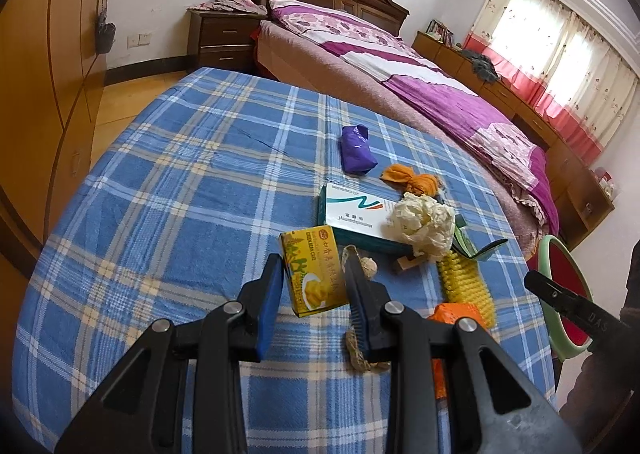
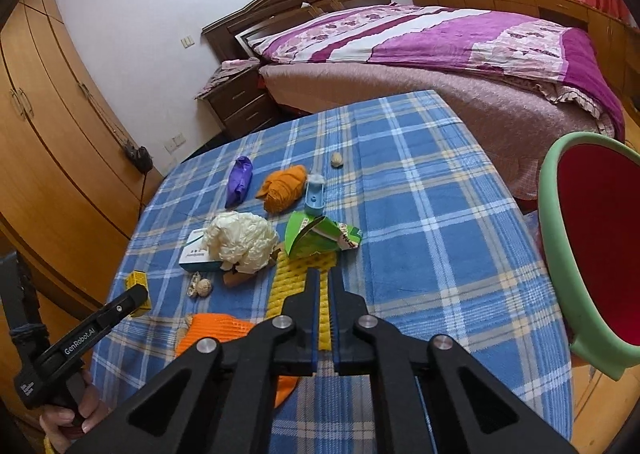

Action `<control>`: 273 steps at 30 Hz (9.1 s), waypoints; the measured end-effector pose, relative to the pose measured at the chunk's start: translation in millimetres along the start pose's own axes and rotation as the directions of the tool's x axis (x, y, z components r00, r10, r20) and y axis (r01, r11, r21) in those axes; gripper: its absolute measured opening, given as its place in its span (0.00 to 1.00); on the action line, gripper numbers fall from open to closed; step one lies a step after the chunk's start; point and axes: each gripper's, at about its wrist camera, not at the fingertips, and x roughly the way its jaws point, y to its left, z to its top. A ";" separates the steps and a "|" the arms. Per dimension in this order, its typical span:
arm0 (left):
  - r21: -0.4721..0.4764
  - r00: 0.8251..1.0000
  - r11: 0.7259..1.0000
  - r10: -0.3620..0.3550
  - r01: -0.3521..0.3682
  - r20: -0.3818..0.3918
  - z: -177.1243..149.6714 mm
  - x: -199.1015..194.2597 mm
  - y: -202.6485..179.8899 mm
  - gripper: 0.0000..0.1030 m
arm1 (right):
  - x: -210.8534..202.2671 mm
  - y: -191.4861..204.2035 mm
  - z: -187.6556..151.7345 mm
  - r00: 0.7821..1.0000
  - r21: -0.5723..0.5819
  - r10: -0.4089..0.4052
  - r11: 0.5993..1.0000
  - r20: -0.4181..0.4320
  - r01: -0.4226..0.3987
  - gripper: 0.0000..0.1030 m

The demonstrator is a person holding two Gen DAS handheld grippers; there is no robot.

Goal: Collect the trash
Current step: 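Grasp the green mosquito-coil box with the right tool, then lift the green box with the right tool while the left tool grasps the yellow juice box, then carry both items over the red bucket and open both tools to drop them, then move both tools back over the table toward the orange mesh bag, then grasp the orange mesh bag with the left tool while the right tool grasps the yellow foam net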

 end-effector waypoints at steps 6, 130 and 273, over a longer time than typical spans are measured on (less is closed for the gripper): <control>-0.003 1.000 1.000 0.002 -0.002 -0.004 -0.5 0.3 0.3 0.31 | 3.6 0.6 1.4 1.000 -0.001 -0.013 1.000 0.009 0.013 0.34; 0.520 0.912 0.751 -0.294 0.406 -0.287 -72.5 61.6 -351.6 0.35 | -155.9 -237.6 -74.7 0.918 0.513 -0.323 0.842 0.229 0.169 0.60; 0.033 1.000 0.999 -0.008 0.008 0.017 -3.9 -3.3 -6.2 0.12 | 36.1 24.5 -46.3 0.993 -0.125 -0.076 0.990 -0.085 0.066 0.17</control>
